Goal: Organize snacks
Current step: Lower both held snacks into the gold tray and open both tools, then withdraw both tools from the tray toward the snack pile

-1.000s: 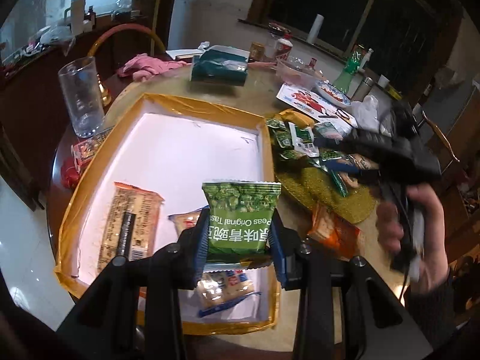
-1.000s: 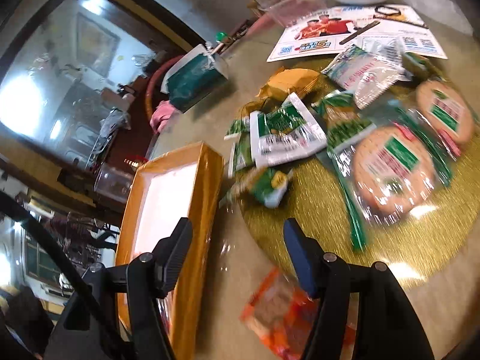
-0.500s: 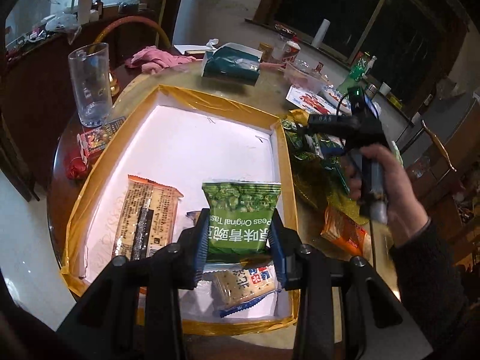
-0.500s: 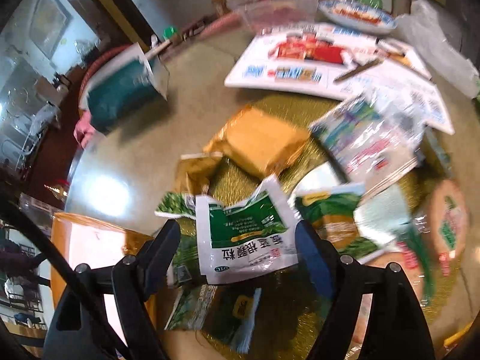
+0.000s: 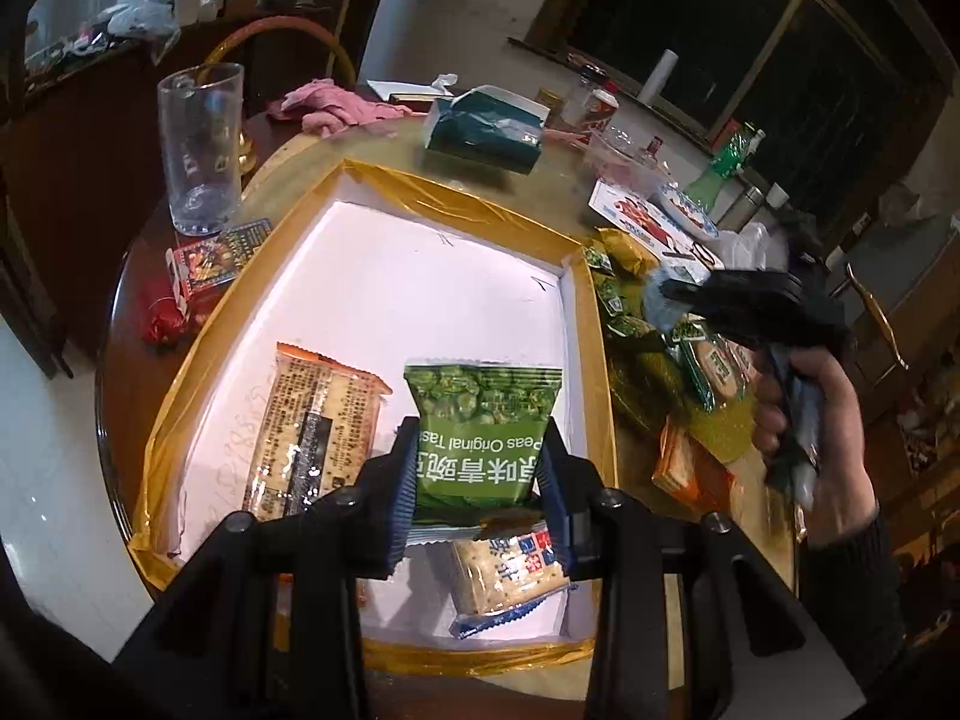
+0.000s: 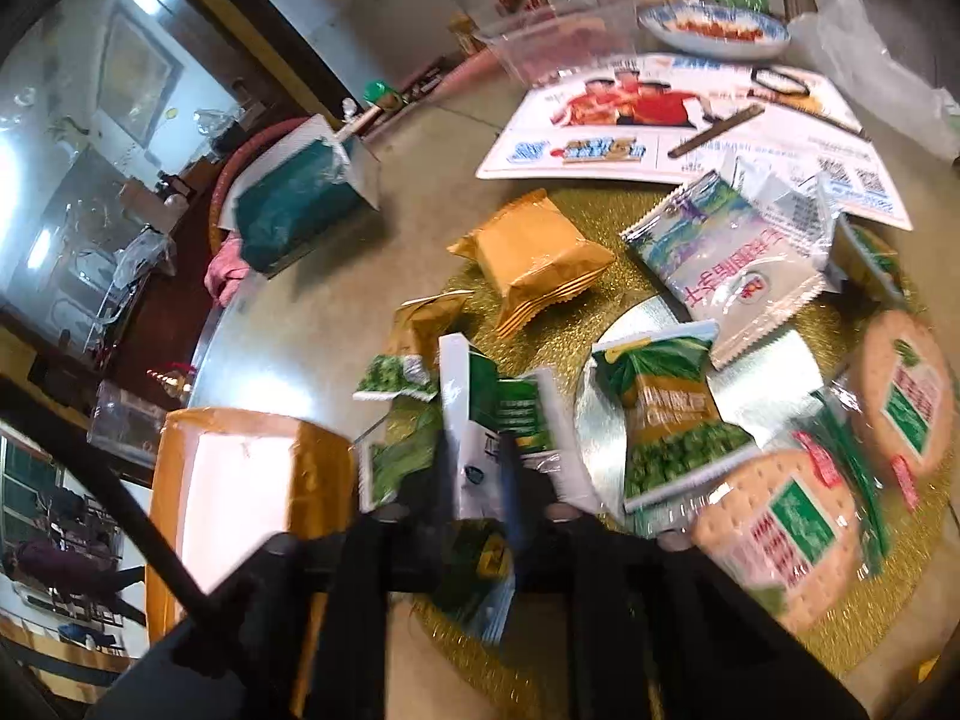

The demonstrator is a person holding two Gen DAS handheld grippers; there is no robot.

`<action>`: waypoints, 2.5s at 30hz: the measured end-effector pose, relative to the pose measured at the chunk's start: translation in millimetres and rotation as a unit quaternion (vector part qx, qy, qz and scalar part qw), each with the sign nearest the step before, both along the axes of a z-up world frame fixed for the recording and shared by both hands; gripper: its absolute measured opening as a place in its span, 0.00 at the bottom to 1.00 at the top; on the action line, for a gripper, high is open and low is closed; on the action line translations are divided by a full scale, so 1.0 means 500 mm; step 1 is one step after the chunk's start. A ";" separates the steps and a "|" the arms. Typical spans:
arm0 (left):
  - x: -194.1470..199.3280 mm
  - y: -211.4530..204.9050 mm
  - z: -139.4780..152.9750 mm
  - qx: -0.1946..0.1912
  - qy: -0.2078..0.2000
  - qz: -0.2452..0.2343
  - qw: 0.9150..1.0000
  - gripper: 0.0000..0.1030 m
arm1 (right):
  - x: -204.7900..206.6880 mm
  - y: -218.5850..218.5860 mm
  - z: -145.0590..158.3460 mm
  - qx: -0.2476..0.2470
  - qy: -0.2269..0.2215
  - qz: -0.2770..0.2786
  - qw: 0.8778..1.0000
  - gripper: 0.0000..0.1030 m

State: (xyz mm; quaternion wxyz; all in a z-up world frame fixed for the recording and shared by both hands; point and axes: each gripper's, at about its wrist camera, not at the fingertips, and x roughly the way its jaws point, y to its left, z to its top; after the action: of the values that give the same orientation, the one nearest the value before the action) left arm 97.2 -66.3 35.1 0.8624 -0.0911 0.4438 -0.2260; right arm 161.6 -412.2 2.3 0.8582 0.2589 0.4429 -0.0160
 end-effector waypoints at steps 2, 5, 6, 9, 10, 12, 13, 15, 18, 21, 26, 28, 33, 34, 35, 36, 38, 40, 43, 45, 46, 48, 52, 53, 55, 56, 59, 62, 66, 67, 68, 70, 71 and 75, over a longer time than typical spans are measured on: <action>0.008 0.007 -0.002 -0.003 0.005 0.005 1.000 0.38 | -0.017 0.013 0.022 -0.014 -0.017 0.007 1.000 0.06; 0.016 0.018 -0.002 -0.002 0.010 0.015 1.000 0.37 | -0.045 0.028 0.049 -0.020 -0.043 0.018 0.999 0.06; 0.018 0.022 -0.002 -0.003 0.011 0.017 1.000 0.38 | -0.061 0.035 0.062 -0.021 -0.053 0.024 0.998 0.06; 0.033 0.028 -0.003 0.003 0.017 0.027 0.999 0.38 | -0.087 0.059 0.090 -0.031 -0.079 0.039 0.996 0.05; 0.038 0.029 -0.002 0.005 0.016 0.029 0.999 0.38 | -0.098 0.065 0.096 -0.020 -0.086 0.047 0.995 0.05; 0.053 0.027 0.002 0.012 0.013 0.030 0.999 0.38 | -0.115 0.081 0.104 0.002 -0.101 0.067 0.993 0.05; 0.064 0.026 0.002 0.015 0.012 0.030 0.999 0.38 | -0.123 0.092 0.107 0.008 -0.105 0.076 0.992 0.05; 0.094 0.022 0.004 0.016 0.014 0.019 1.000 0.38 | -0.130 0.132 0.113 0.018 -0.109 0.102 0.989 0.05; 0.147 0.015 0.000 0.034 0.018 0.014 0.999 0.38 | -0.122 0.200 0.116 0.018 -0.113 0.140 0.983 0.05; 0.186 0.013 -0.016 0.063 0.022 0.026 0.997 0.38 | -0.108 0.252 0.099 0.010 -0.106 0.155 0.982 0.05; 0.206 0.007 -0.051 0.074 0.034 0.019 0.996 0.38 | -0.071 0.313 0.052 -0.014 -0.078 0.162 0.984 0.06; 0.212 0.004 -0.057 0.084 0.035 0.018 0.996 0.38 | -0.054 0.325 0.034 -0.014 -0.067 0.161 0.985 0.06; 0.231 0.002 -0.070 0.110 0.033 0.022 0.993 0.38 | -0.023 0.348 0.014 -0.046 -0.059 0.157 0.985 0.06; 0.237 -0.001 -0.078 0.120 0.039 0.024 0.992 0.38 | -0.021 0.352 0.011 -0.056 -0.058 0.157 0.984 0.06; 0.241 -0.003 -0.085 0.129 0.046 0.026 0.990 0.38 | -0.017 0.356 0.005 -0.065 -0.054 0.156 0.984 0.06; 0.243 -0.005 -0.091 0.136 0.052 0.025 0.989 0.38 | -0.012 0.359 -0.002 -0.069 -0.047 0.156 0.984 0.07; 0.241 -0.009 -0.095 0.148 0.055 0.025 0.987 0.43 | -0.010 0.363 -0.014 -0.062 -0.042 0.165 0.983 0.11; 0.236 -0.014 -0.092 0.164 0.053 0.027 0.985 0.61 | -0.014 0.361 -0.016 -0.048 -0.044 0.161 0.985 0.24; 0.210 -0.020 -0.070 0.172 0.015 0.041 0.984 0.78 | -0.027 0.349 -0.009 -0.025 -0.044 0.157 0.986 0.43; 0.188 -0.026 -0.052 0.175 -0.011 0.051 0.983 0.80 | -0.047 0.337 0.006 -0.014 -0.056 0.155 0.986 0.51; 0.175 -0.029 -0.042 0.172 -0.022 0.055 0.983 0.80 | -0.062 0.331 0.016 -0.016 -0.060 0.151 0.987 0.60; 0.136 -0.038 -0.019 0.160 -0.051 0.059 0.984 0.81 | -0.096 0.314 0.040 -0.012 -0.073 0.138 0.988 0.70; 0.047 -0.079 0.021 0.171 -0.110 0.066 0.977 0.86 | -0.188 0.272 0.082 -0.042 -0.100 0.086 0.990 0.78; 0.029 -0.093 0.028 0.172 -0.119 0.061 0.976 0.86 | -0.211 0.257 0.088 -0.034 -0.109 0.080 0.990 0.78; -0.008 -0.120 0.039 0.168 -0.130 0.049 0.976 0.86 | -0.256 0.220 0.087 -0.007 -0.106 0.065 0.992 0.78; -0.029 -0.135 0.044 0.165 -0.135 0.044 0.976 0.86 | -0.266 0.207 0.084 -0.003 -0.098 0.056 0.994 0.78; -0.074 -0.171 0.053 0.158 -0.138 0.031 0.977 0.86 | -0.310 0.161 0.079 -0.007 -0.090 0.028 0.996 0.78; -0.109 -0.204 0.063 0.150 -0.144 0.015 0.978 0.87 | -0.340 0.136 0.081 -0.028 -0.098 0.030 0.994 0.78; -0.138 -0.238 0.072 0.143 -0.143 0.001 0.979 0.87 | -0.356 0.096 0.088 -0.052 -0.095 0.030 0.994 0.78; -0.145 -0.244 0.075 0.141 -0.146 -0.001 0.979 0.87 | -0.354 0.086 0.090 -0.056 -0.095 0.031 0.993 0.78; -0.153 -0.249 0.078 0.138 -0.149 -0.003 0.979 0.87 | -0.356 0.075 0.093 -0.061 -0.096 0.030 0.993 0.78; -0.159 -0.257 0.080 0.131 -0.149 -0.006 0.980 0.87 | -0.362 0.054 0.104 -0.088 -0.099 0.023 0.991 0.78; -0.160 -0.261 0.079 0.131 -0.146 -0.007 0.981 0.87 | -0.368 0.049 0.106 -0.098 -0.099 0.018 0.990 0.78; -0.162 -0.289 0.071 0.126 -0.129 -0.012 0.984 0.87 | -0.393 0.018 0.109 -0.107 -0.113 -0.008 0.988 0.78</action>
State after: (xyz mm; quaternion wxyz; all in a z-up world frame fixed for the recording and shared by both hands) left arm 16.3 -211.0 70.6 0.9142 0.0536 0.3544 -0.1890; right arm -35.0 -403.1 57.1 0.9253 0.1695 0.3367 -0.0407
